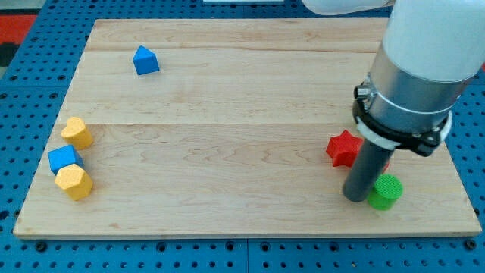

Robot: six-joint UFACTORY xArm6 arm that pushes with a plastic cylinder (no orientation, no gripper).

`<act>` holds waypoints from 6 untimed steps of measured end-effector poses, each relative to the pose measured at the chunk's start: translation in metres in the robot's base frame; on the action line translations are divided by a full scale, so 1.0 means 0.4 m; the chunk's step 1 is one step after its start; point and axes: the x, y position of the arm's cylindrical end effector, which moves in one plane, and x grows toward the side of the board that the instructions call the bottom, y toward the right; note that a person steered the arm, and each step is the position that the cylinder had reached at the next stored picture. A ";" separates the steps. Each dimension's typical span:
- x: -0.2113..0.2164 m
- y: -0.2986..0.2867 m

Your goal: Push green star towards red circle

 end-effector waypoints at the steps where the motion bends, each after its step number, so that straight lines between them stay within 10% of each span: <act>1: -0.075 -0.175; 3: -0.431 0.058; 6: -0.314 0.143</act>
